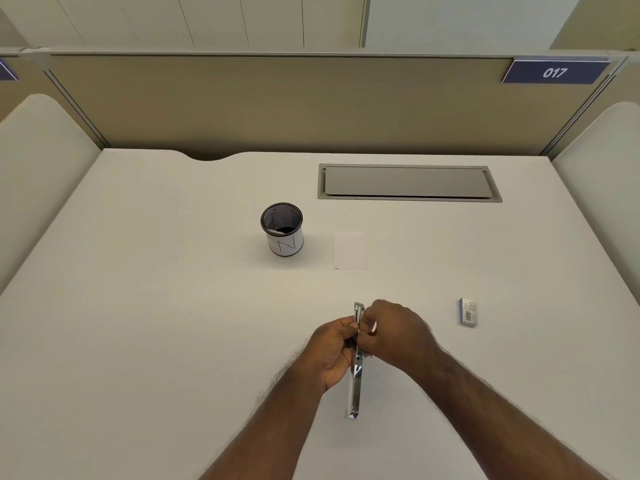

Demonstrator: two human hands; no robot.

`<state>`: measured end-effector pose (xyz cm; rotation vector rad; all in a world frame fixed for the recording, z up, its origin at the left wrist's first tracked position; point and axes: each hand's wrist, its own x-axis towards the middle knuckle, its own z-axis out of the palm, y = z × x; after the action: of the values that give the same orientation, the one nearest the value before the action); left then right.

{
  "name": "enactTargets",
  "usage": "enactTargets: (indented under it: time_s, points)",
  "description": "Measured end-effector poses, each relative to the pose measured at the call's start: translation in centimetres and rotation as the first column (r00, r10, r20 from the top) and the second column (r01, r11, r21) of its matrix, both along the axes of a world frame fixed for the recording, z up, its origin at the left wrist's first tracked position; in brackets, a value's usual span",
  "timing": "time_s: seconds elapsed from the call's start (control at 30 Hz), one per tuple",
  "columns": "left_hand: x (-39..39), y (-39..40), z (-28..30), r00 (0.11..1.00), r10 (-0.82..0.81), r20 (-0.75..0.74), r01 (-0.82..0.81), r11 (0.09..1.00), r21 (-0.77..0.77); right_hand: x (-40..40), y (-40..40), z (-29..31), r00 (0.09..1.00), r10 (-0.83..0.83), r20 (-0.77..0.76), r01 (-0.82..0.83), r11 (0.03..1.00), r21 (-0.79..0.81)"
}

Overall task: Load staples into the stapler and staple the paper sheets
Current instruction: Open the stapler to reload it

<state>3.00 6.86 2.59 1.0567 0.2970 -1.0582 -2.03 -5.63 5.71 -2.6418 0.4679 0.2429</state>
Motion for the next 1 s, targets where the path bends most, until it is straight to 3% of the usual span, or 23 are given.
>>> enactTargets:
  time_s: [0.57, 0.83, 1.0]
  points:
    - [-0.2, -0.2, 0.0, 1.0, 0.023, 0.0, -0.023, 0.999, -0.039, -0.8, 0.0, -0.4, 0.999, -0.03, 0.035, 0.027, 0.994, 0.109]
    - [0.0, 0.1, -0.4, 0.999, 0.028, 0.019, -0.029, 0.998, 0.053, -0.7, 0.2, -0.1, 0.998, -0.033, 0.048, 0.025, 0.987, 0.161]
    - [0.3, 0.0, -1.3, 0.991, -0.032, 0.129, 0.007, 0.982, 0.19, -0.8, -0.1, -0.6, 0.993, -0.084, 0.078, 0.06, 0.958, 0.279]
